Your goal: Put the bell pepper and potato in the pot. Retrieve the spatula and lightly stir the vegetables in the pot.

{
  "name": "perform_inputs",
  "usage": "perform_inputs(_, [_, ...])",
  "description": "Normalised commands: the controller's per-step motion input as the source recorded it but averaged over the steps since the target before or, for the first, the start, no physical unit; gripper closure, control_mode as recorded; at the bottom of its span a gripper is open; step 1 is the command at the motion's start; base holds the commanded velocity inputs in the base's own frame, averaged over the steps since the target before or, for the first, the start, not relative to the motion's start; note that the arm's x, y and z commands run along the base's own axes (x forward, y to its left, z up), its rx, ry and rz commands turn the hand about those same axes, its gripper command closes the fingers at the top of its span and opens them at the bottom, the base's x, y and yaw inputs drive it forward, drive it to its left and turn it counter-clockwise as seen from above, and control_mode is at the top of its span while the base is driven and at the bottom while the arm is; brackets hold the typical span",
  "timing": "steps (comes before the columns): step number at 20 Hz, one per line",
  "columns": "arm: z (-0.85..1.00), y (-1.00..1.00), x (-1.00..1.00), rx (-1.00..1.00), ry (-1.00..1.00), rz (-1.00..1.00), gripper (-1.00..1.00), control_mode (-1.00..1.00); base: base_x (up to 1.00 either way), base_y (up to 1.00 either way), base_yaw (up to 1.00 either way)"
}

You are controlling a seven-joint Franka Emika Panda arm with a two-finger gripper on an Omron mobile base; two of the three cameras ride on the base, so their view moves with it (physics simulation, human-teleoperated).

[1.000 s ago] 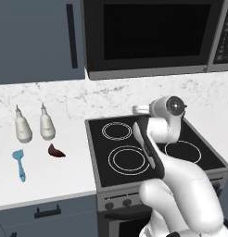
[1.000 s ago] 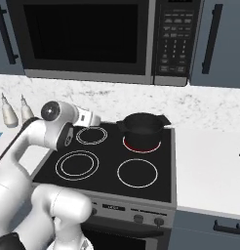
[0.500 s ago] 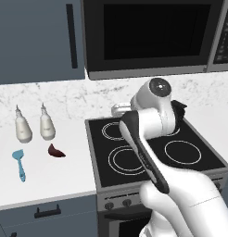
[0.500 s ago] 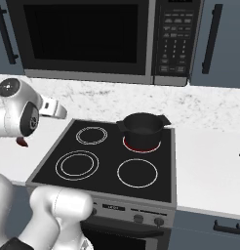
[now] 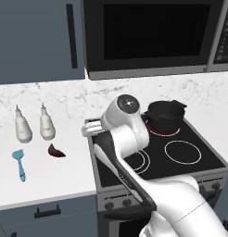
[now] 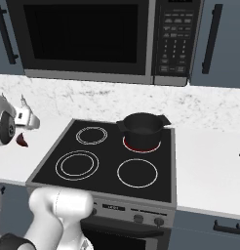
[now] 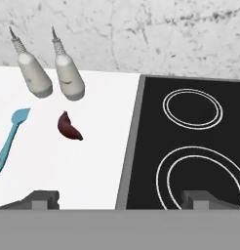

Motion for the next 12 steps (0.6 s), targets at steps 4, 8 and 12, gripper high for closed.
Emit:
perform_inputs(4, [-0.42, 0.73, 0.23, 0.00, 0.03, 0.17, -1.00, -1.00, 0.00, 0.00, 0.00])
perform_inputs(8, [-0.23, 0.61, 0.45, 0.00, 0.12, 0.15, -1.00, -1.00, 0.00, 0.00, 0.00])
perform_inputs(12, [-0.20, 0.68, 0.34, 0.00, 0.13, 0.12, -1.00, -1.00, 0.00, 0.00, 0.00])
